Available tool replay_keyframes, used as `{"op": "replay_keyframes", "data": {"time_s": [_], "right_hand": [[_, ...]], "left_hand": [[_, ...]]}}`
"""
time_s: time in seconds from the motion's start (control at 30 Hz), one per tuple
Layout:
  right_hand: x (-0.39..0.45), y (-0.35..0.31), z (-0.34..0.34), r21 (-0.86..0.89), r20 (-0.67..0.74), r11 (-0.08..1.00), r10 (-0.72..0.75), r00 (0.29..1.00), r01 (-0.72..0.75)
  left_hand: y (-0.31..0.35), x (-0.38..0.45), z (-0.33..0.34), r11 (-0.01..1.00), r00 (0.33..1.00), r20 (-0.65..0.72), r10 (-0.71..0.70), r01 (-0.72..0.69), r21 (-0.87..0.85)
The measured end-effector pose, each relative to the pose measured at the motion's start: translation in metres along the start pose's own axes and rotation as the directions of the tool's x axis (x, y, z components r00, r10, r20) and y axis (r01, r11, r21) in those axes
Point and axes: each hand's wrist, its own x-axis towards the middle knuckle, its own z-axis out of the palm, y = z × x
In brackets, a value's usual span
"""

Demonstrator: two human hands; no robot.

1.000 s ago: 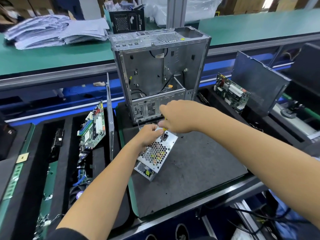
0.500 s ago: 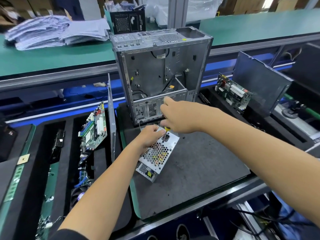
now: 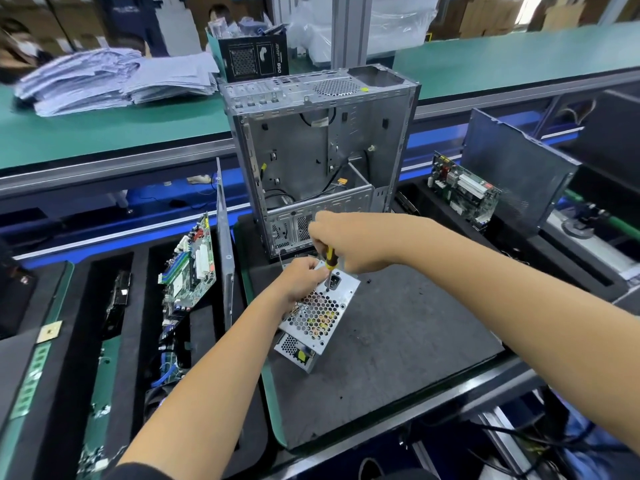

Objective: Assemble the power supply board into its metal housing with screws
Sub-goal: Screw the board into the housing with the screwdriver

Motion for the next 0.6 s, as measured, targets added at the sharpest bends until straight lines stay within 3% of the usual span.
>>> {"op": "replay_keyframes", "data": {"time_s": [0.2,0.3,0.4,0.6], "right_hand": [[0.006,-0.003,0.004,-0.304,-0.150,0.946,0.065,0.987,-0.108],[0.004,0.002,0.002,-0.111,-0.057,0.988,0.104,0.993,-0.110],[0.005,0.003,0.001,0.016,-0.015,1.000,-0.004,1.000,0.004],[0.012,-0.001,0.007,-0.254,-0.223,0.960,0.066,0.973,-0.123]], "left_hand": [[-0.001,0.001,-0.001,1.000,1.000,0.010,-0.023,0.023,-0.016],[-0.001,0.000,-0.002,0.999,0.999,0.023,-0.022,0.023,-0.046],[-0.001,0.001,-0.001,0.998,0.999,0.021,-0.025,0.026,-0.056],[0.000,0.000,-0.001,0.999,0.999,0.024,-0.024,0.025,-0.036]]}}
